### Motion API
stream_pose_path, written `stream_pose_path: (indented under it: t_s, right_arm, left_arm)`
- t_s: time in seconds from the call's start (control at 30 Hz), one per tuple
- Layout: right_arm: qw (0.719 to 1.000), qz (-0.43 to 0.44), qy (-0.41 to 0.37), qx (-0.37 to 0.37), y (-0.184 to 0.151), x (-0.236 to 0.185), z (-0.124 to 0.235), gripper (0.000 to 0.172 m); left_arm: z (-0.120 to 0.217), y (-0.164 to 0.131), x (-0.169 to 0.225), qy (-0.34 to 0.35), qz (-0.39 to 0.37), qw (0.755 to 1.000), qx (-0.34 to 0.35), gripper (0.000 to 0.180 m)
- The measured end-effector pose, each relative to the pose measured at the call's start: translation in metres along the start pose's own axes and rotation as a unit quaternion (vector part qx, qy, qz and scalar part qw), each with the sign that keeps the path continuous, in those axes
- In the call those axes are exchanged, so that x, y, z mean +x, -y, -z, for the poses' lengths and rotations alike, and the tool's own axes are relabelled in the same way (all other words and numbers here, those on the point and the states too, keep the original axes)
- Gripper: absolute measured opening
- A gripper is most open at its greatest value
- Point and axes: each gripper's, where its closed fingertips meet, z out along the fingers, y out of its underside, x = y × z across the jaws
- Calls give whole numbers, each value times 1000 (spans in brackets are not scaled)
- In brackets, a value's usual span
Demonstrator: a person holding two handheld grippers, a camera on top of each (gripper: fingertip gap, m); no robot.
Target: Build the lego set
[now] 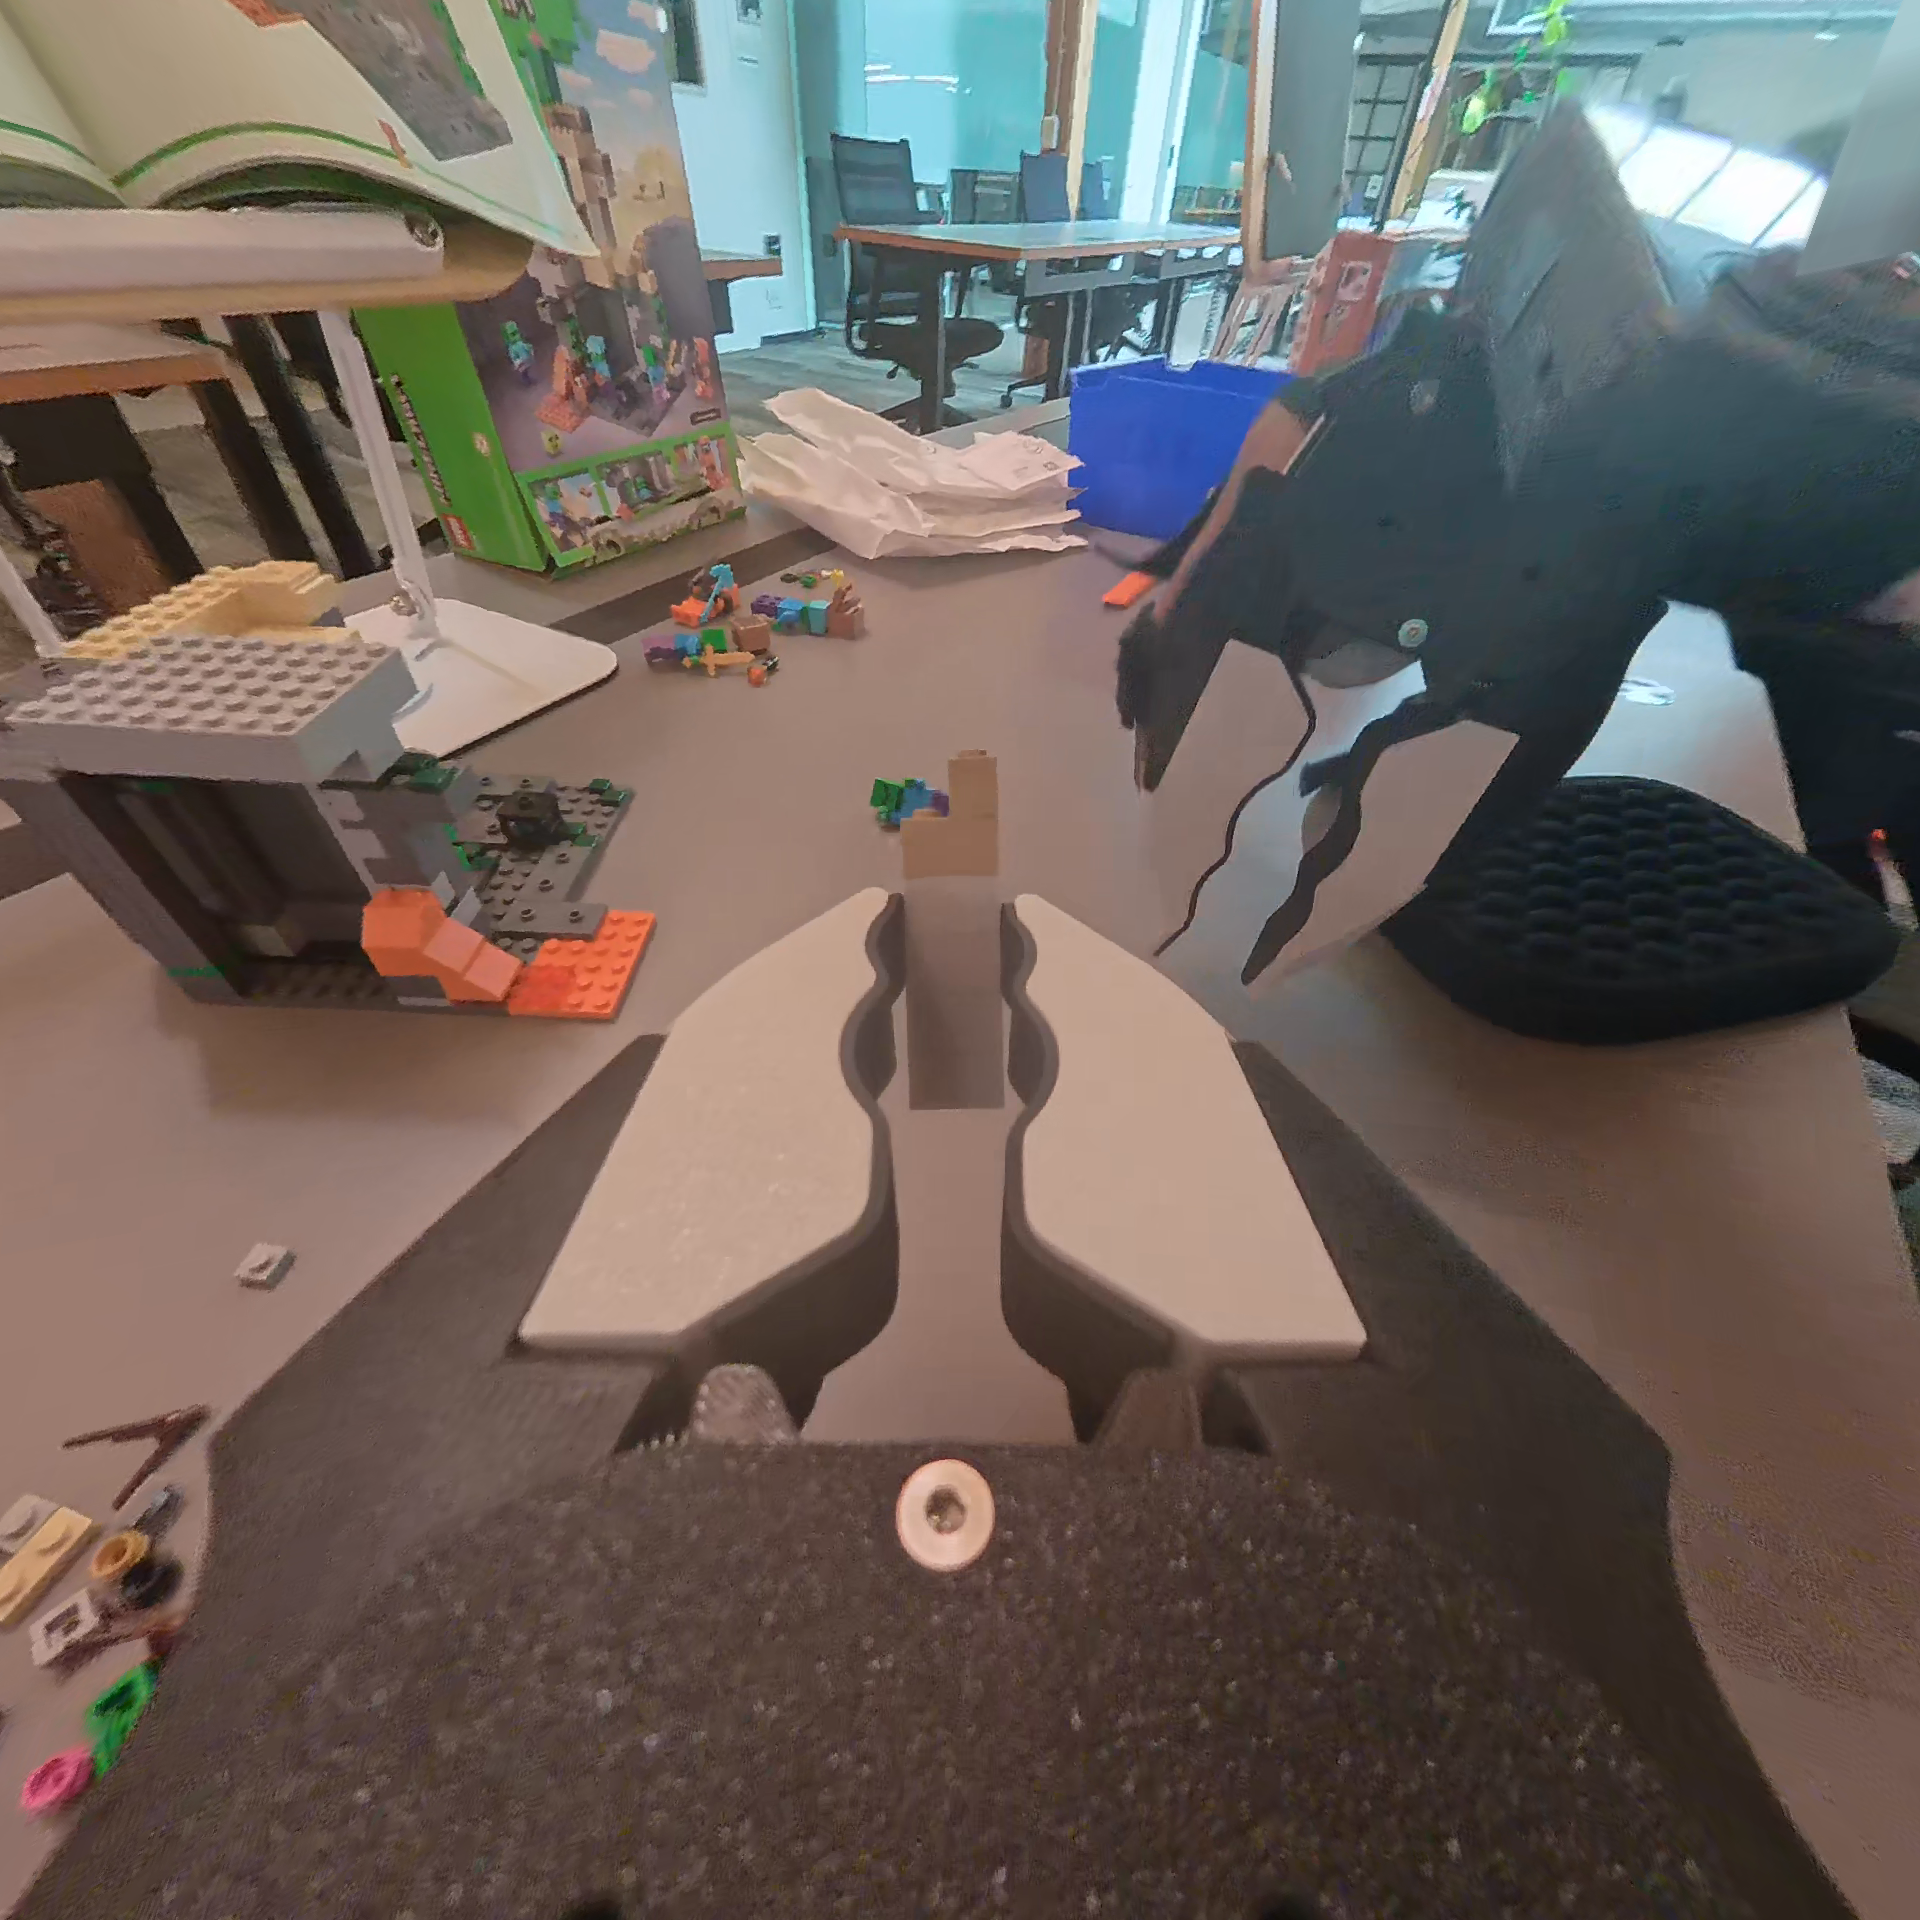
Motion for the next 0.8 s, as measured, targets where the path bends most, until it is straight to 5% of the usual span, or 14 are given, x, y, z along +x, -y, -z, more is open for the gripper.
stream_pose_path:
  t_s: [0.17, 0.43, 0.8]
  right_arm:
    - [984, 91, 53, -144, -3, 10, -9, 27]
    - [944, 119, 113, -285, -10, 0, -24, 24]
    - [920, 120, 105, -359, -13, 0, -22, 16]
  left_arm:
    - [11, -1, -25, 65, 13, 998, -12, 17]
    - [38, 21, -50, 111, 54, 991, 46, 17]
    - [44, 25, -48, 111, 48, 991, 61, 17]
